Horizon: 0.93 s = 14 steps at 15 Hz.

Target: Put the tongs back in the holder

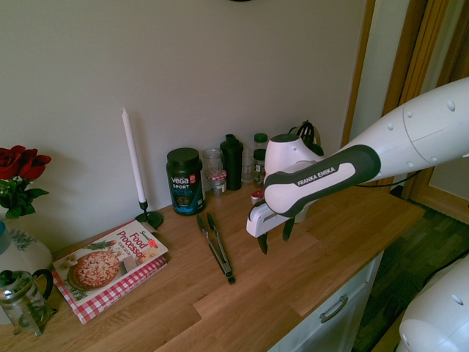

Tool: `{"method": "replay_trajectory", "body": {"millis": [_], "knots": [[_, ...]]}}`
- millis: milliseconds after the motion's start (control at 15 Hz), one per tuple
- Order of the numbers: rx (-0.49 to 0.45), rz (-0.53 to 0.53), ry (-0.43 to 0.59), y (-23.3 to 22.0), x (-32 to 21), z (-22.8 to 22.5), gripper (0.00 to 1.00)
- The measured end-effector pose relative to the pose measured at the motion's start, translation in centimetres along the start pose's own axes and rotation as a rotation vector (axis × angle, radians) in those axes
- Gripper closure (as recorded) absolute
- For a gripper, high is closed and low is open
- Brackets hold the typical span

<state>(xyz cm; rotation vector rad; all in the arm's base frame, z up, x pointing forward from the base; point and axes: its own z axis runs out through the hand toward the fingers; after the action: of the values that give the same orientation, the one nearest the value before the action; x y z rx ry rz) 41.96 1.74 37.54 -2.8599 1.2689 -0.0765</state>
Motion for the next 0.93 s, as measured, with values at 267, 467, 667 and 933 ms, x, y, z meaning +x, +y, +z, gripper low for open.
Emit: {"method": "replay_trajectory", "body": {"millis": [267, 467, 667, 933], "knots": [[0.030, 0.017, 0.007, -1.9, 1.0, -2.1, 0.00], [0.057, 0.099, 0.046, -8.7, 1.8, -5.4, 0.00], [0.046, 0.148, 0.070, -16.5, 2.3, -3.2, 0.00], [0.050, 0.161, 0.072, -23.1, 3.0, 0.5, 0.00]]}}
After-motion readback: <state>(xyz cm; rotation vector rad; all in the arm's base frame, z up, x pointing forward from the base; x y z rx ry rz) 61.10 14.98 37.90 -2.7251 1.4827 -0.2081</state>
